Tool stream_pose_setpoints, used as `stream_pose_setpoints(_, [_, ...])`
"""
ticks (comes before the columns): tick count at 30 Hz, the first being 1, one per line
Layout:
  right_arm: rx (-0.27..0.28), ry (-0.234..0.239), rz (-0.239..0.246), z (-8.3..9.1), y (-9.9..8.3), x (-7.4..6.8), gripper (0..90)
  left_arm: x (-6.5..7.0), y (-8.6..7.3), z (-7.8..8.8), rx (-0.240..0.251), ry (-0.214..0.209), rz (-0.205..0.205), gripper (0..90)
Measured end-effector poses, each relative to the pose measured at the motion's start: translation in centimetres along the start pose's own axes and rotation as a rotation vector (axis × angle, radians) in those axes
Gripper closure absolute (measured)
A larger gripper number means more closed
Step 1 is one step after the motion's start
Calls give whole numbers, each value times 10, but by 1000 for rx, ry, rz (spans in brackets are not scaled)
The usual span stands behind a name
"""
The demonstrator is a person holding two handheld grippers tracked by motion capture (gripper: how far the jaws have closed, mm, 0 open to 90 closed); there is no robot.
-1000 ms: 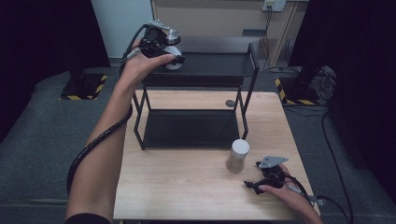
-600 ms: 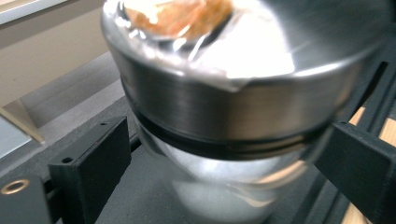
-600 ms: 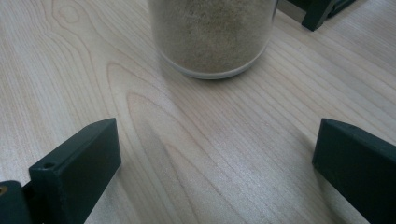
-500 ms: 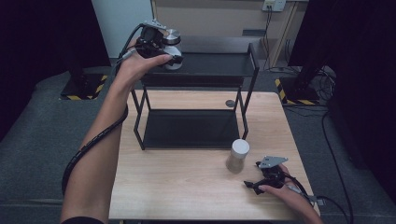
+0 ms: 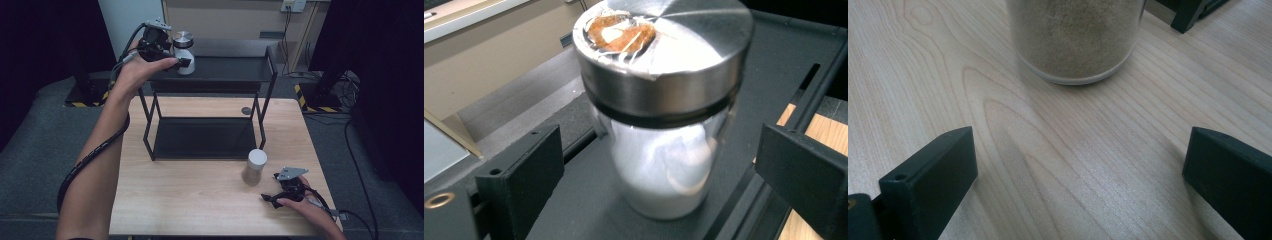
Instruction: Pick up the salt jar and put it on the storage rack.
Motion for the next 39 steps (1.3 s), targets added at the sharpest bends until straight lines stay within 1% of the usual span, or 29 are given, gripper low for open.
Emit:
stream_pose_setpoints(4, [0, -2, 2, 0, 0, 0, 17, -1, -5, 8, 12, 5, -1, 46])
stream_pose_setpoints(7, [1, -1, 2, 0, 0, 0, 17, -4, -8, 16, 19, -5, -5, 53])
stream_pose_setpoints(9, [0, 0, 0, 0, 0, 0, 17, -7, -10, 21, 27, -12, -17, 68])
stream_pose_setpoints(11, [0, 0, 0, 0, 0, 0, 18, -11, -13, 26, 36, -50, -23, 89])
stream_pose_setpoints(14, [0, 1, -1, 0, 0, 0, 18, -15, -16, 30, 28, -80, -53, 116])
stream_pose_setpoints(17, [1, 2, -1, 0, 0, 0, 17, -19, -19, 32, 25, -131, -77, 118])
stream_pose_setpoints(18, [1, 1, -1, 0, 0, 0, 18, -19, -20, 32, 23, -133, -93, 121])
stream_pose_setpoints(20, [1, 1, -1, 0, 0, 0, 17, -19, -22, 33, 27, -154, -102, 121])
stream_pose_setpoints(21, [1, 1, -1, 0, 0, 0, 17, -19, -22, 34, 27, -154, -109, 123])
stream_pose_setpoints(23, [0, -1, -1, 0, 0, 0, 18, -20, -23, 36, 27, -169, -114, 123])
stream_pose_setpoints(25, [1, -2, 1, 0, 0, 0, 17, -21, -25, 38, 37, -196, -113, 126])
stream_pose_setpoints(29, [1, 0, -2, 0, 0, 1, 17, -17, -27, 41, 28, -207, -134, 129])
stream_pose_setpoints(32, [1, 1, -2, 0, 0, 1, 17, -12, -31, 43, 27, -205, -147, 124])
stream_pose_setpoints(39, [0, -1, 0, 0, 0, 0, 17, 7, -50, 42, 30, -209, -179, 112])
Point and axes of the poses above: each handheld gripper's, and its own axes: z roughly backward along the jaws, y roughly out of its top, x roughly to its right, the point moved 7 cm from there along -z, roughly forward along the jaws, and after that the axes turned 12 degrees about -x, right-handed, at the moved point
